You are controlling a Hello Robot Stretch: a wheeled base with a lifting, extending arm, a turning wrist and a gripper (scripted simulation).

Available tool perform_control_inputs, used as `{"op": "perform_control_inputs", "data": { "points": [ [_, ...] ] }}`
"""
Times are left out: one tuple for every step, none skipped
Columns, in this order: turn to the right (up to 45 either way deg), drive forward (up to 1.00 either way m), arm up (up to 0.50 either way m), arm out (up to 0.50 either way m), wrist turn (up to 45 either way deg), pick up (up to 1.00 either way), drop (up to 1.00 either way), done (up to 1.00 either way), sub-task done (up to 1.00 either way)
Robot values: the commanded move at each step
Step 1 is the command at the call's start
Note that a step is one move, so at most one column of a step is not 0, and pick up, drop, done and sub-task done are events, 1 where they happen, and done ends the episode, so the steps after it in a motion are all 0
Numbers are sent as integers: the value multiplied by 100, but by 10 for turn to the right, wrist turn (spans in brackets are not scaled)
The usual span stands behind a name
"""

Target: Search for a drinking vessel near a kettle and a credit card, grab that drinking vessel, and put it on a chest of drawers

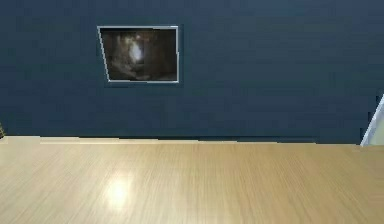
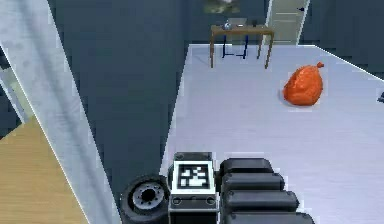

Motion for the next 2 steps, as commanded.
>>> {"op": "perform_control_inputs", "data": {
  "points": [
    [-450, 0, 0, 0, 0, 0, 0, 0, 0],
    [-30, 0, 0, 0, 0, 0, 0, 0, 0]
  ]
}}
